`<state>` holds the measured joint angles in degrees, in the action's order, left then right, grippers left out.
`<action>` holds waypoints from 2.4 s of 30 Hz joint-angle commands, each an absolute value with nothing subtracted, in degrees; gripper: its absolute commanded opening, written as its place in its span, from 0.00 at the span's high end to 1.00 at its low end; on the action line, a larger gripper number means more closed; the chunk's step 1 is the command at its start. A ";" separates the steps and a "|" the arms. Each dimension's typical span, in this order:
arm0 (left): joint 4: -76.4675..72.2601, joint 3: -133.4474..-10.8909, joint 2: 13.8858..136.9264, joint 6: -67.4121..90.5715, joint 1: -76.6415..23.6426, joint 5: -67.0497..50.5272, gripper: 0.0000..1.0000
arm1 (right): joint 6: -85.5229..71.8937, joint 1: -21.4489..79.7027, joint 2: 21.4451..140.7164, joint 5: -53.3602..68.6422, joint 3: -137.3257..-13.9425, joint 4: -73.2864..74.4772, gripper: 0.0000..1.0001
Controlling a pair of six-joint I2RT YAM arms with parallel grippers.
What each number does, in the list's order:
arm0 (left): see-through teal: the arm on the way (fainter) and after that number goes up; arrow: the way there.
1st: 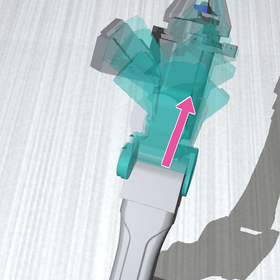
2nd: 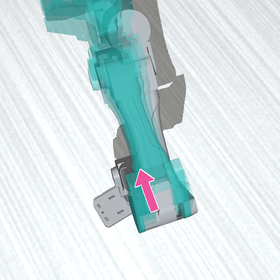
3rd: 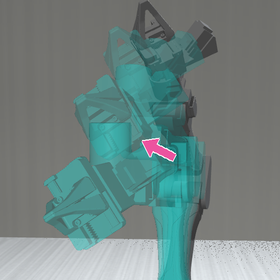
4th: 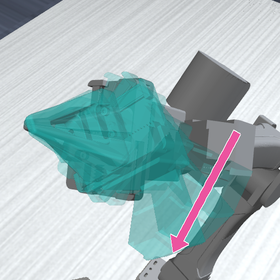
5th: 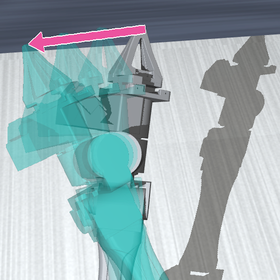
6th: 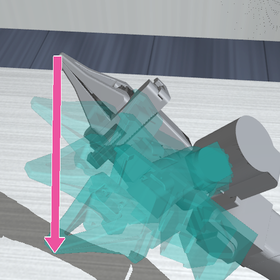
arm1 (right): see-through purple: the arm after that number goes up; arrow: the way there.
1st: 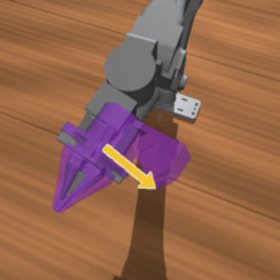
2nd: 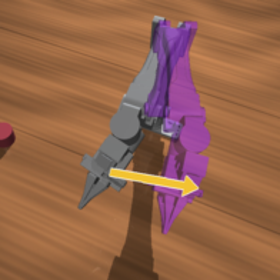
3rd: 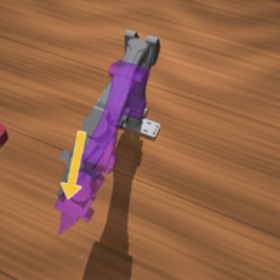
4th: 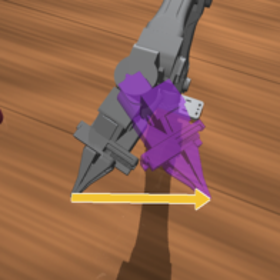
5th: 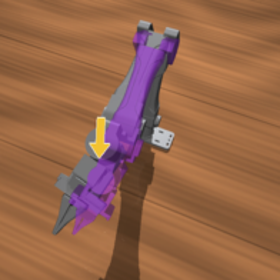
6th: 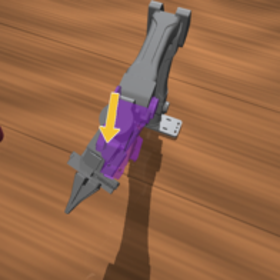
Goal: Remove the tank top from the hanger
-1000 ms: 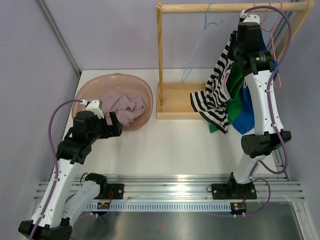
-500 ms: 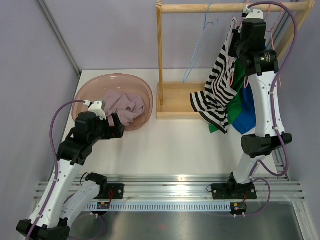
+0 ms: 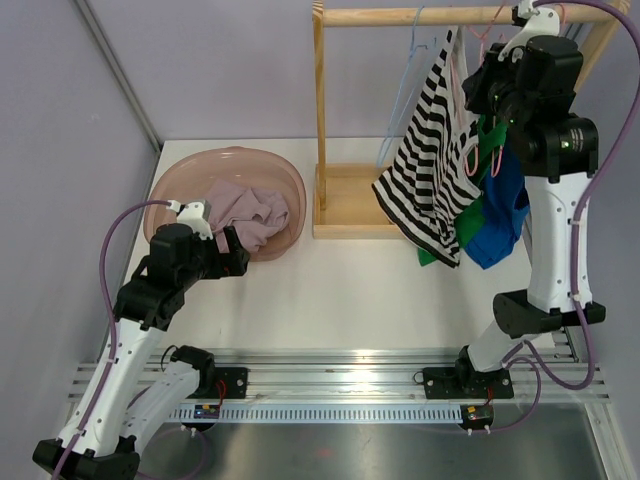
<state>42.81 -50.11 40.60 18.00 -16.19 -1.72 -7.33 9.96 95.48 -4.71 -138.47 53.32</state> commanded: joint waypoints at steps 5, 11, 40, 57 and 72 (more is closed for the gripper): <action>40.08 -50.01 39.20 18.28 -16.52 -2.90 0.01 | -10.28 9.76 81.40 5.27 -126.50 56.60 1.00; 38.94 -49.92 36.48 18.37 -16.70 -4.92 0.01 | -10.37 9.76 65.41 10.10 -104.88 52.56 1.00; 25.58 -54.76 49.83 27.33 -65.29 35.76 0.07 | -32.60 31.55 40.61 44.47 -49.30 22.42 1.00; 22.23 -57.22 54.93 24.43 -67.15 37.88 0.49 | -35.25 34.10 35.60 50.28 -53.95 22.14 1.00; 49.38 -62.83 47.12 43.49 -64.96 61.51 1.00 | -20.92 34.01 32.17 51.06 -55.02 32.09 1.00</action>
